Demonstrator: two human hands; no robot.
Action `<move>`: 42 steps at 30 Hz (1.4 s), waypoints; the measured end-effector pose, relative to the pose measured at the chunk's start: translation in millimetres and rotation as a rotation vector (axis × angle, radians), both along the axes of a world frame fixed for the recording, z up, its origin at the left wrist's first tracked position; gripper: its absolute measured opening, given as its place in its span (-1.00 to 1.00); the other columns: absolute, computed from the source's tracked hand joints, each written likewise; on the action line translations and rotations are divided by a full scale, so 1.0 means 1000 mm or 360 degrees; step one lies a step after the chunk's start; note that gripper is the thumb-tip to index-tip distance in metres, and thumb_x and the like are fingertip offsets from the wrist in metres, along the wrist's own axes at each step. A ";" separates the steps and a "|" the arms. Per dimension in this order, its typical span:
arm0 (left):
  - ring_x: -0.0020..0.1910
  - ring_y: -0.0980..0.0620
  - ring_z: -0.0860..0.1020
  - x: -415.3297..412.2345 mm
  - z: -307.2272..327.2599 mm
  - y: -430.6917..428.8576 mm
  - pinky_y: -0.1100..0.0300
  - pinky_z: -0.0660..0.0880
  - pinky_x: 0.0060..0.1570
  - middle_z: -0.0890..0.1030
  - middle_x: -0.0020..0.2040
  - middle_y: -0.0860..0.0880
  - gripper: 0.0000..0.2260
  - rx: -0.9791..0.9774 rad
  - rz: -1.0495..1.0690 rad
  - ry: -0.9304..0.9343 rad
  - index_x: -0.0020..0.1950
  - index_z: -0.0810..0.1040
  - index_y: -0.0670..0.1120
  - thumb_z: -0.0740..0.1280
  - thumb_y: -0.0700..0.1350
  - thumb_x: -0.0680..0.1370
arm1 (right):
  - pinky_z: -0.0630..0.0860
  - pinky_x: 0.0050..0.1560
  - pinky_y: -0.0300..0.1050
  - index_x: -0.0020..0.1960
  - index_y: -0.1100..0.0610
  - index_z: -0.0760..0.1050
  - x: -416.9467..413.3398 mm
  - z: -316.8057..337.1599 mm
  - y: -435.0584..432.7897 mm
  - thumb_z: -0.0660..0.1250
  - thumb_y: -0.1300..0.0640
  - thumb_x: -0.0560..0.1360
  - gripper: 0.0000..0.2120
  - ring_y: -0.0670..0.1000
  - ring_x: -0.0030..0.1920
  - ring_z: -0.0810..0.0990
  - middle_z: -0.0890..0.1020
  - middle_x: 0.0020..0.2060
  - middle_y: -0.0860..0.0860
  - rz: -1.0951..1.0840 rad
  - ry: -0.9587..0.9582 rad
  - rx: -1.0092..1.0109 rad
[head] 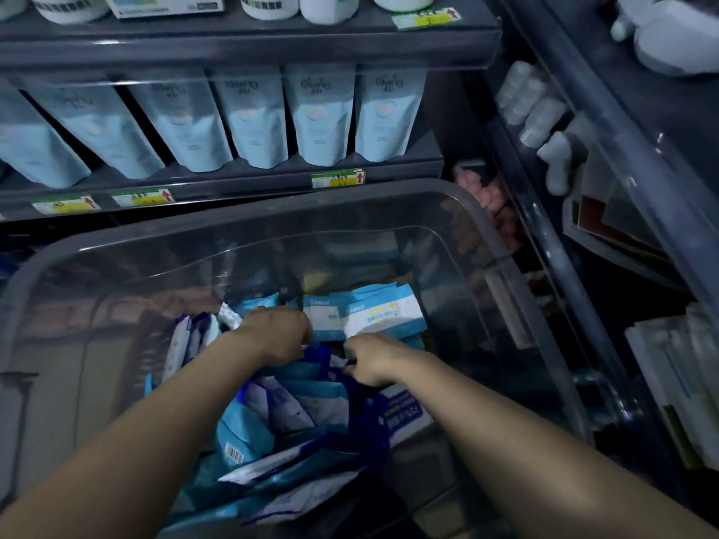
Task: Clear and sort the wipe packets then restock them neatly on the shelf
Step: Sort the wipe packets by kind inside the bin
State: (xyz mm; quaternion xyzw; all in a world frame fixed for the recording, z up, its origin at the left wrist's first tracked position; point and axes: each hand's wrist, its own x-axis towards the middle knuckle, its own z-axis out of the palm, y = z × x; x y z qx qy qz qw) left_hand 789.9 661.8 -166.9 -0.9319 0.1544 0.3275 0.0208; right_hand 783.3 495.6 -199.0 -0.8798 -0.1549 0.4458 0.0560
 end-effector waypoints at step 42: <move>-0.23 0.06 0.47 -0.017 0.036 0.037 0.18 0.27 -0.22 0.42 -0.34 0.09 -0.75 -0.0501 0.0105 -0.0094 -0.32 0.33 0.05 0.32 -0.10 0.51 | 0.43 -0.21 -0.14 0.01 0.08 0.43 -0.009 0.046 0.022 0.50 -0.10 0.37 -0.61 0.03 -0.07 0.49 0.54 -0.02 -0.03 0.0054 -0.0008 0.0433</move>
